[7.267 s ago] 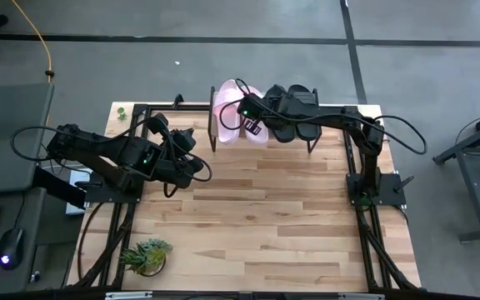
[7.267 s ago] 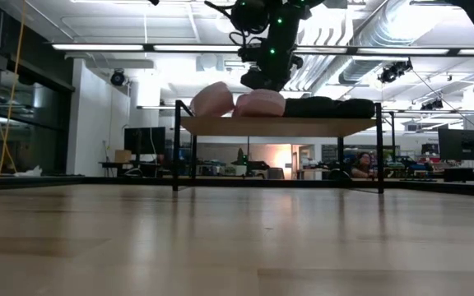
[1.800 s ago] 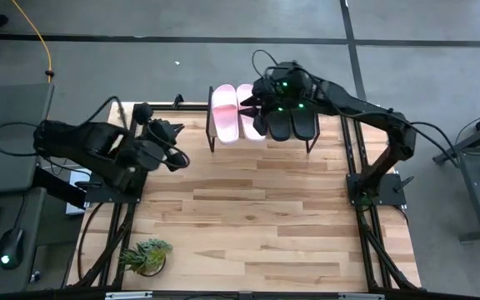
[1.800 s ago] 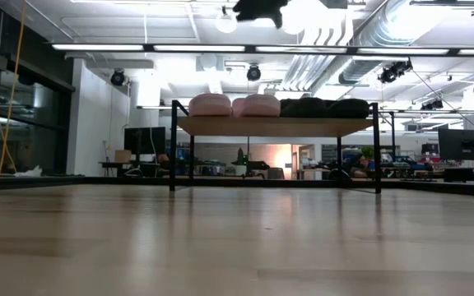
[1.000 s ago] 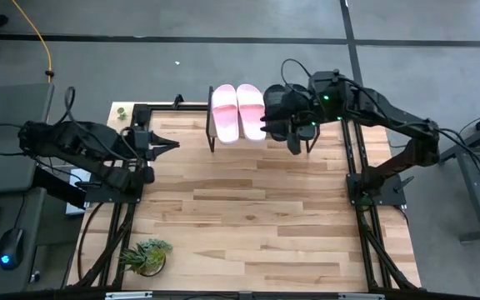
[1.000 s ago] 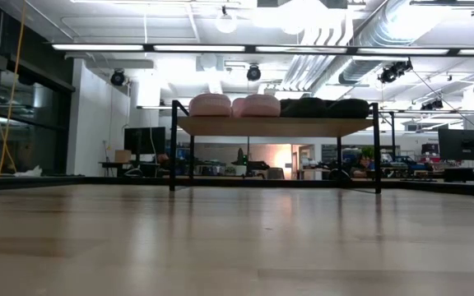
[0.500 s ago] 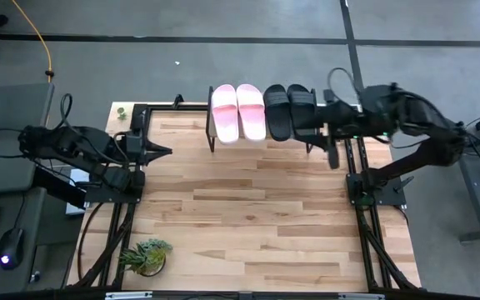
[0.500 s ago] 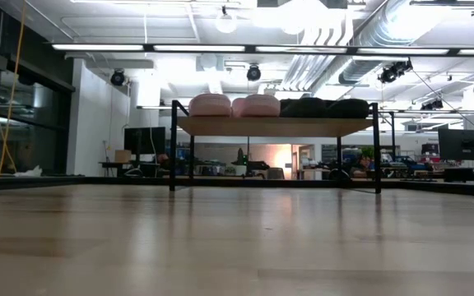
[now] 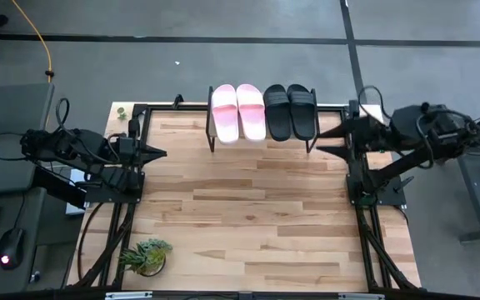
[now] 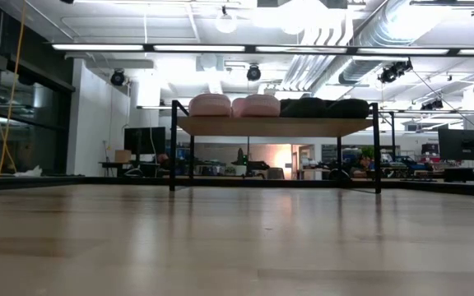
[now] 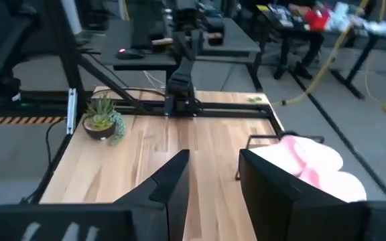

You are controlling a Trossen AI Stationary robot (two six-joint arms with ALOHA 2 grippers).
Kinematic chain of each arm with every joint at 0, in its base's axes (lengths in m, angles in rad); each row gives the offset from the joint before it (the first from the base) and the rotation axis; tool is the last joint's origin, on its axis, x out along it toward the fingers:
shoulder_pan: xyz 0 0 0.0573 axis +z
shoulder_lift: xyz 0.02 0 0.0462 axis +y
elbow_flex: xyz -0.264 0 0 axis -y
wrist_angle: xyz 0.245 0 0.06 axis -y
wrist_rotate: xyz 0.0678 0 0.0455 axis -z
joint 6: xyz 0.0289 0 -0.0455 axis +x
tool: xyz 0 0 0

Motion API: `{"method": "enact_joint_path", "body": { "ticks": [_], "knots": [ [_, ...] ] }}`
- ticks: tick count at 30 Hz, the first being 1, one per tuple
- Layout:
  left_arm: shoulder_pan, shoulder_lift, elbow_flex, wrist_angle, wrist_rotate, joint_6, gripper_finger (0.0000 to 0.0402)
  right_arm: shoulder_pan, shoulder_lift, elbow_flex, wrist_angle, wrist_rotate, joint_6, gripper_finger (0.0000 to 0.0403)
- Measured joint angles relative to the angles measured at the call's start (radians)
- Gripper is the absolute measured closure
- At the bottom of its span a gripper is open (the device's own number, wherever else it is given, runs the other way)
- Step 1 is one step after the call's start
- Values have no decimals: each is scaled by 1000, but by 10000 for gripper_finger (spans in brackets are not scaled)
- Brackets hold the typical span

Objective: Pick and place slides into the shelf
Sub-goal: Return to Home Position

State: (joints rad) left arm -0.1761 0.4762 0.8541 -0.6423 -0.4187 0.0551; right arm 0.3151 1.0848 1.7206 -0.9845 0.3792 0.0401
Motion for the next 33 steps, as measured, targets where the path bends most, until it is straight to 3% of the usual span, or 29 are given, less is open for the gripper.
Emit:
{"method": "enact_joint_path", "body": {
  "ticks": [11,18,25,33],
  "knots": [
    [0,-51,-101,85,0,8,396,-1,-449,-673,555,-13,-127,284],
    [0,-55,-101,115,-12,0,396,-7,-777,-992,763,-51,-129,284],
    [0,-56,-112,111,-17,-10,396,-7,-995,-1198,869,-95,-129,284],
    [0,-122,-237,147,-42,-21,396,-7,-1080,-1330,954,-92,-161,284]
  ]
}}
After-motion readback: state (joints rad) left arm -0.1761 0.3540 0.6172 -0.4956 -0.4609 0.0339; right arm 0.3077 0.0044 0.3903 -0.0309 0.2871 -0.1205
